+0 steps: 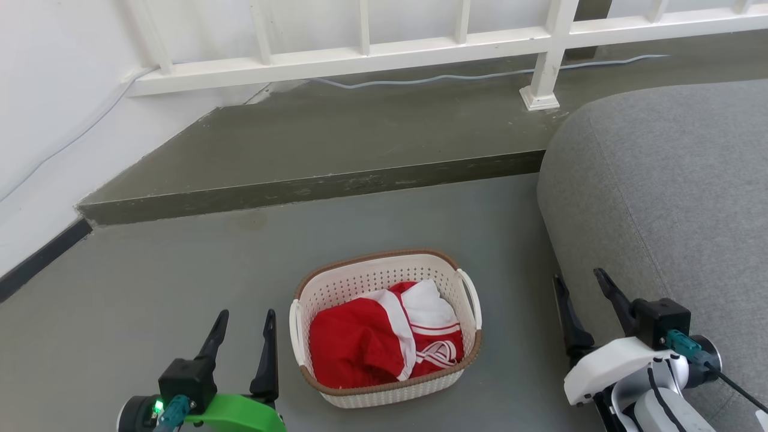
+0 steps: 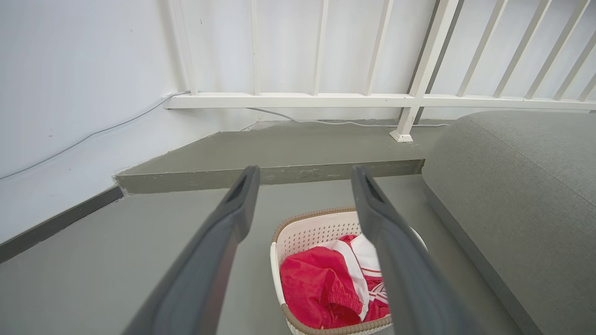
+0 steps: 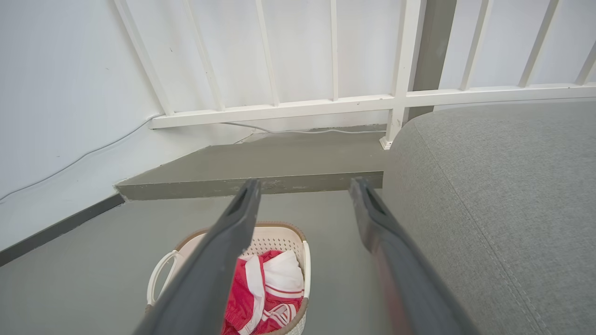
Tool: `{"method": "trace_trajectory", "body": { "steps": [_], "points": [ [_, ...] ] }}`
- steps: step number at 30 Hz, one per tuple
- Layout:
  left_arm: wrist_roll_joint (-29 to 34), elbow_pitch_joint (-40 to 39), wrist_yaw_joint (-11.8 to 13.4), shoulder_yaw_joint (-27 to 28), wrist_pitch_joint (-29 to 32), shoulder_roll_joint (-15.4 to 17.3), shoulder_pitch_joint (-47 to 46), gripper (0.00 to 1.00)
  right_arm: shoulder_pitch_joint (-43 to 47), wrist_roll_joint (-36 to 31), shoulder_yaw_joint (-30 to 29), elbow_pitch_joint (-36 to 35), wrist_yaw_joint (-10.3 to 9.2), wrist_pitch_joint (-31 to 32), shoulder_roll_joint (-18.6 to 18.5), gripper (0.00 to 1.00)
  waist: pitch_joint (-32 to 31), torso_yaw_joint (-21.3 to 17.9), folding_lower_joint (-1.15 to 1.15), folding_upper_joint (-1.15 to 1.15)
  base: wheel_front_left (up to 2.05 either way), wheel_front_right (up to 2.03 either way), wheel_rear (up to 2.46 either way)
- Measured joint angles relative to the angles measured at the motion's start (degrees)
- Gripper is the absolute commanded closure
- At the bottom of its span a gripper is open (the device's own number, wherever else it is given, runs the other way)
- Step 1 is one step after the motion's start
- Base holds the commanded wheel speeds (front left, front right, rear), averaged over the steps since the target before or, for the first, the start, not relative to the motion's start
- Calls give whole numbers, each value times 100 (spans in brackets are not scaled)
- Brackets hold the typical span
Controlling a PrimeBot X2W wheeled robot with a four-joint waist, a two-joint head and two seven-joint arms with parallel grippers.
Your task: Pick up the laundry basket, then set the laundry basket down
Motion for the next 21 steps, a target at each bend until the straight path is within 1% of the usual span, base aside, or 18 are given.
{"method": "trace_trajectory", "body": {
  "steps": [14,15,21],
  "points": [
    [85,-245,18,20,0,-1,201,0,169,-122,-78,-180,-41,0,12,0,38,1,0,0,0,0,0],
    [85,-252,26,20,0,-2,207,100,182,-141,-78,-190,-41,0,12,100,39,1,0,0,0,0,0],
    [47,-35,23,-14,26,-43,291,100,385,-127,-46,-1,-31,10,113,100,40,1,0,0,0,0,0]
  ]
}}
